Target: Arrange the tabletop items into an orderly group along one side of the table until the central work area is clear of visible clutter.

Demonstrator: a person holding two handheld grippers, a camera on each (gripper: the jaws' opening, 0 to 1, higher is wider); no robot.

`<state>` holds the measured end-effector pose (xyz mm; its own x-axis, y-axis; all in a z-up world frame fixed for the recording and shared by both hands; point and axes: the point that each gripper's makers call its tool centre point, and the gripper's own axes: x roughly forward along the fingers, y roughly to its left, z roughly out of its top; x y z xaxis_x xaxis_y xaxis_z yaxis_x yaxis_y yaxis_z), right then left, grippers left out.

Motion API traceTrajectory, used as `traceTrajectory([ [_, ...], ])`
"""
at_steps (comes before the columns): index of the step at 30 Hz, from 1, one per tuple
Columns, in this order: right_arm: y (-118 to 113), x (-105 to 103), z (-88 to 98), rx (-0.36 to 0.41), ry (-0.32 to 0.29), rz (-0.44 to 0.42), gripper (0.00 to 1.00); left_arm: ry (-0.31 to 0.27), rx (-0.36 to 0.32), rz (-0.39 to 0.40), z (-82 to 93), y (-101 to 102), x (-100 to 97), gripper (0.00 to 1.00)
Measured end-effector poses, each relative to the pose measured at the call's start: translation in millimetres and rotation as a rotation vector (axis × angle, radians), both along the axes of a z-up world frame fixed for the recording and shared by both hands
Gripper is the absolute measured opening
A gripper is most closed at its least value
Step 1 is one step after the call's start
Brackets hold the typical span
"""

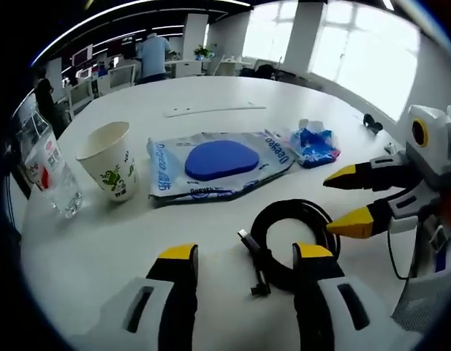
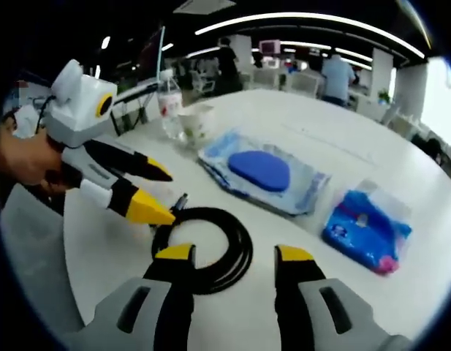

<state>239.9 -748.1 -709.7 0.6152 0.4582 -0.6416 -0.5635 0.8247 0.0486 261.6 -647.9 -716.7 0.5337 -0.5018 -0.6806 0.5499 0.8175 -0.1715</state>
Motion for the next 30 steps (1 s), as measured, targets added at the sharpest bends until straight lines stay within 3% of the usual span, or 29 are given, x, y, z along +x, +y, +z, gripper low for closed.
traceTrajectory([
  [14, 3.0, -6.2, 16.6, 0.016, -0.033, 0.01, 0.53, -0.045, 0.025, 0.021, 19.4, 14.7, -5.1, 0.54],
  [20, 6.7, -8.0, 24.9, 0.022, -0.052, 0.01, 0.64, -0.072, 0.029, 0.032, 30.4, 22.5, -9.5, 0.57],
  [21, 7.6, -9.0, 25.7, 0.024, -0.053, 0.011, 0.66, -0.08, 0.029, 0.033, 32.0, 23.8, -9.6, 0.58],
  [23, 10.0, -12.2, 26.5, 0.026, -0.057, 0.018, 0.7, -0.158, 0.053, 0.032, 42.4, 30.4, -4.9, 0.61],
  [30, 7.3, -19.0, 24.0, 0.014, -0.058, 0.018, 0.76, -0.172, 0.058, 0.058, 50.9, 45.5, -11.7, 0.68],
])
